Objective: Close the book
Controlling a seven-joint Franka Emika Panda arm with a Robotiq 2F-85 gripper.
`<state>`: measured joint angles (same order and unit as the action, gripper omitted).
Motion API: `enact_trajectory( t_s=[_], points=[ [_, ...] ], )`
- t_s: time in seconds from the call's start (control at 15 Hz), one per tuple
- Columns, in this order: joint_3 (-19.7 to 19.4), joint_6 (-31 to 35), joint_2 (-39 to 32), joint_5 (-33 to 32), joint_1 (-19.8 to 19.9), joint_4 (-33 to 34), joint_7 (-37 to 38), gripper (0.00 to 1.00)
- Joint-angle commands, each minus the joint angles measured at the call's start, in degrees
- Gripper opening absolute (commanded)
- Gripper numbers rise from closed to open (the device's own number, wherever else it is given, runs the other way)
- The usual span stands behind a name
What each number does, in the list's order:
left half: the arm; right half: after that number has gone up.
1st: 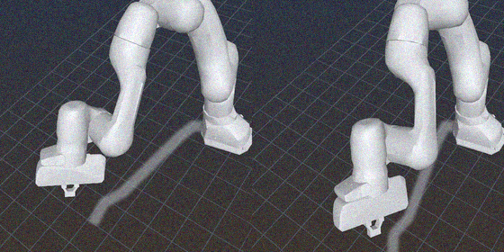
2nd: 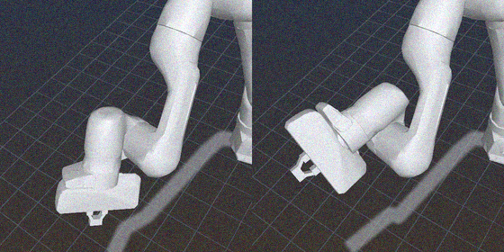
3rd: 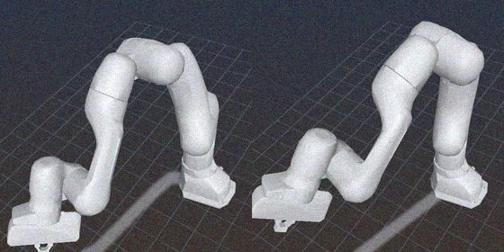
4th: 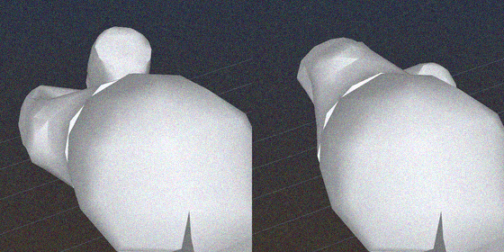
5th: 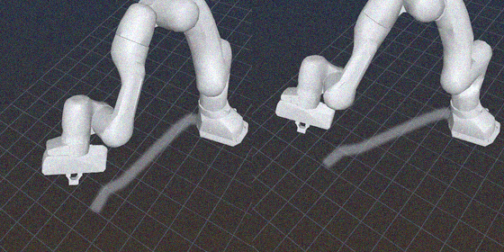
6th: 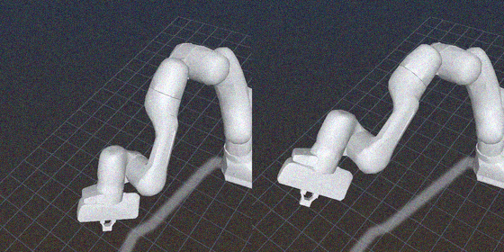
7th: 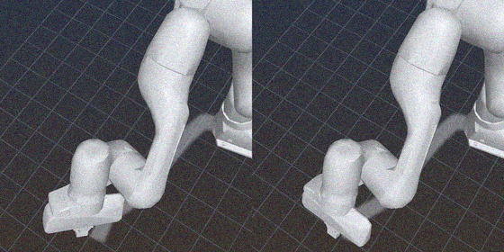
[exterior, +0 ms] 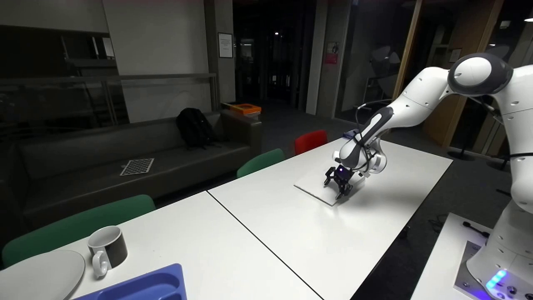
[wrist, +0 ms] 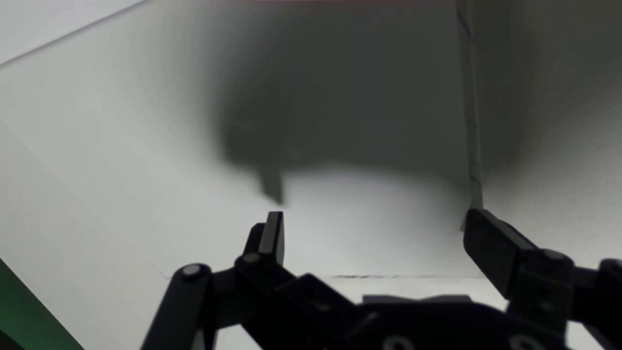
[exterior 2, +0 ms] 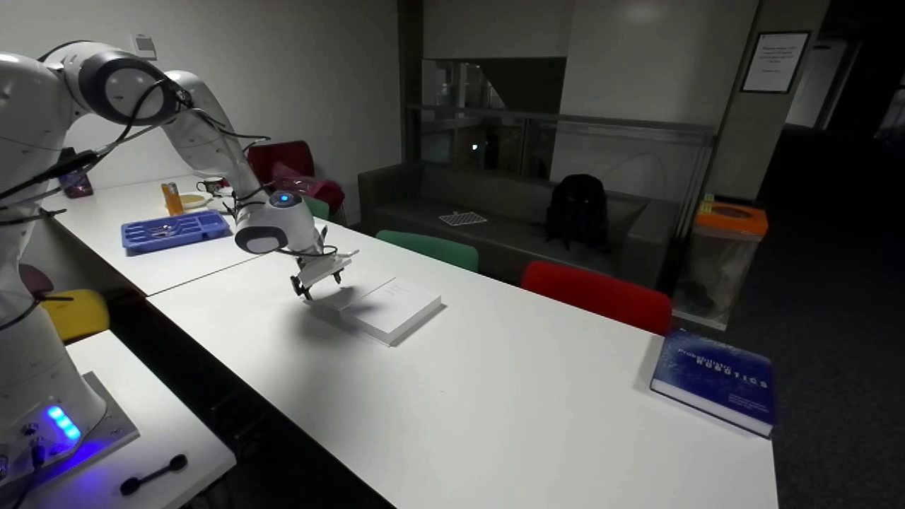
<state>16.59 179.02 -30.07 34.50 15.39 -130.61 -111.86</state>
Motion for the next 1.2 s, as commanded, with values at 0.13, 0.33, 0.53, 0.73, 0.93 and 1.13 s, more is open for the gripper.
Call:
enact_trajectory(
  t_s=[0.13, 0.33, 0.53, 0.73, 0.93, 1.13],
  points=[
    [0.28, 1.57, 0.39, -0.46, 0.37, -1.36, -1.28, 1.0],
    [-0.53, 1.98, 0.89, -0.55, -0.78, -2.47, -0.77, 1.0],
    [-0.51, 2.6, 0.96, -0.47, -1.31, -3.37, -0.76, 1.0],
    [-0.03, 3.67, 0.62, -0.41, -1.42, -3.79, -1.15, 1.0],
    [1.54, 8.14, 0.72, -0.11, -1.07, -4.54, -1.76, 1.0],
    [4.42, 16.24, 0.89, -0.88, -0.23, -6.3, -1.81, 1.0]
  ],
)
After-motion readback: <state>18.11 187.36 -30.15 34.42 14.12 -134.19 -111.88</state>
